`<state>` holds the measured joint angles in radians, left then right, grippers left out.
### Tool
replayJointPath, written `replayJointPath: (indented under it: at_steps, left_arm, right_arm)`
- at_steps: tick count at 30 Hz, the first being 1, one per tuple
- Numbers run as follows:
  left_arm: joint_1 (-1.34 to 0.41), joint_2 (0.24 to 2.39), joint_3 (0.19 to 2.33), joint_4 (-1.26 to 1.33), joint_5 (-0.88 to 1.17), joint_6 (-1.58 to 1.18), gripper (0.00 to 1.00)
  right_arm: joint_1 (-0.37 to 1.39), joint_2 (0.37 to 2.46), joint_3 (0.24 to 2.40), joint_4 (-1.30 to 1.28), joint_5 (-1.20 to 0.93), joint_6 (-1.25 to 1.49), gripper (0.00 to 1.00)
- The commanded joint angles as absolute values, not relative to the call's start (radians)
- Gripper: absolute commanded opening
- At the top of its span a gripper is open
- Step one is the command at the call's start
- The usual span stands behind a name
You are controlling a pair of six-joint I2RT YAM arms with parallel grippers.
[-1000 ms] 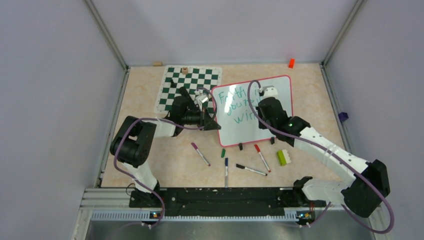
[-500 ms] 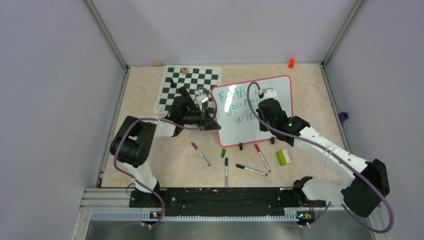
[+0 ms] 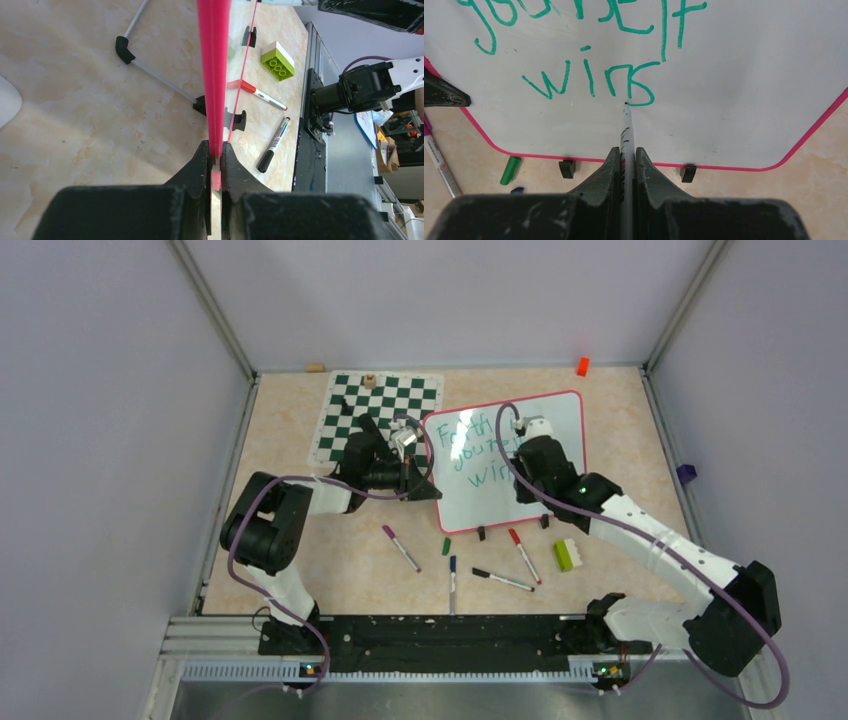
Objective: Write a sentence on the whiteboard
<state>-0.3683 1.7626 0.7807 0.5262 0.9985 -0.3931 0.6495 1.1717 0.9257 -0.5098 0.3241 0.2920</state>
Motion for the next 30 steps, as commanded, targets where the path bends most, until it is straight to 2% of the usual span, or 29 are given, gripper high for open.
replayJointPath:
  at_steps: [1,6,11,19,30]
  left_arm:
    - [-0.371,1.729,0.770,0.520,0.980,-0.370,0.00]
    - [-0.372,1.714,0.772,0.486,0.956,-0.350,0.00]
    - [-0.373,1.717,0.778,0.469,0.953,-0.337,0.08]
    - [-0.372,1.714,0.776,0.469,0.949,-0.336,0.08]
    - [-0.373,1.698,0.773,0.445,0.928,-0.316,0.08]
  right_arm:
    - [0.637,1.078,0.953,-0.457,0.314,0.299,0.00]
    - [0.637,0.961,0.895,-0.408,0.335,0.298,0.00]
    - [0.637,0.899,0.867,-0.409,0.392,0.296,0.00]
    - [0.635,0.994,0.882,-0.458,0.512,0.348,0.00]
    - [0.629,1.048,0.833,-0.417,0.475,0.403,0.00]
